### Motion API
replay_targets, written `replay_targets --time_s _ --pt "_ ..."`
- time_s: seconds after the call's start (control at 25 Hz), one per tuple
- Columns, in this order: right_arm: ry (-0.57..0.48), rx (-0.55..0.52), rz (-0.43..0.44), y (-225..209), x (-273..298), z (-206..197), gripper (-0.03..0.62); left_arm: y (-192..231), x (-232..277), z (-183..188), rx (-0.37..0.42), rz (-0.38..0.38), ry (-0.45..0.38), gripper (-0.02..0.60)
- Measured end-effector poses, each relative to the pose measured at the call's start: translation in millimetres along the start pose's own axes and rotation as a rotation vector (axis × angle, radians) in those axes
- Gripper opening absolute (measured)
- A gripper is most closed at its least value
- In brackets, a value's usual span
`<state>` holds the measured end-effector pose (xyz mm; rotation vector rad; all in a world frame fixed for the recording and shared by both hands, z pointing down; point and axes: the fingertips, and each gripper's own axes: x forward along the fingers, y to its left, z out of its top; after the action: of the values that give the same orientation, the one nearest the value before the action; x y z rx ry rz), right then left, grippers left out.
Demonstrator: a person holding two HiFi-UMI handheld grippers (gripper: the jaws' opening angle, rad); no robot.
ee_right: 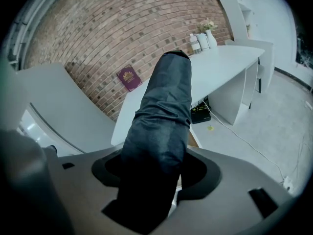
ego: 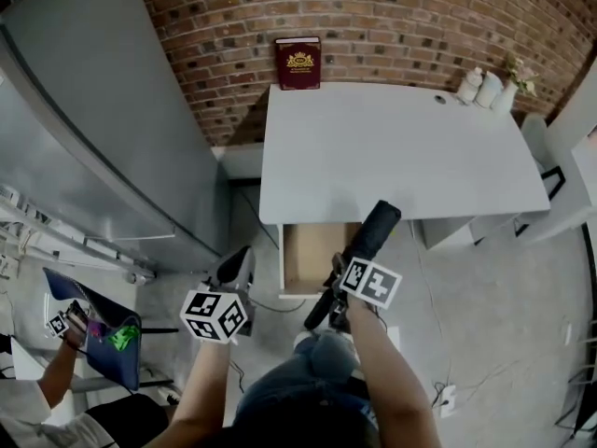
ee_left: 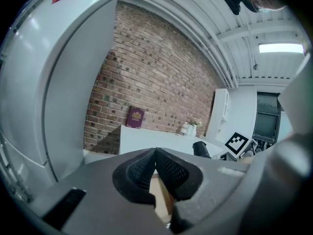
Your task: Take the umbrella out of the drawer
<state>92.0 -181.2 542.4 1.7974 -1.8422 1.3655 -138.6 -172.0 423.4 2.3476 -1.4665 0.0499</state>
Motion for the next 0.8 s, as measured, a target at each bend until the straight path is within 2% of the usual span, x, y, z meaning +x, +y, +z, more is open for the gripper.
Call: replay_targets --time_s 0.28,0.52,0.8 --pt "-0.122 -0.089 0.121 18 -38 47 0.265 -21 6 33 0.036 -0.019 -0.059 -0.003" --pt "-0.158 -0.125 0.244 32 -76 72 0.268 -40 10 58 0.038 -0.016 -0.123 -0.003" --pt "-0.331 -0.256 0.352 46 -130 113 0.272 -72 15 83 0.073 -0.020 -0.180 -0.003"
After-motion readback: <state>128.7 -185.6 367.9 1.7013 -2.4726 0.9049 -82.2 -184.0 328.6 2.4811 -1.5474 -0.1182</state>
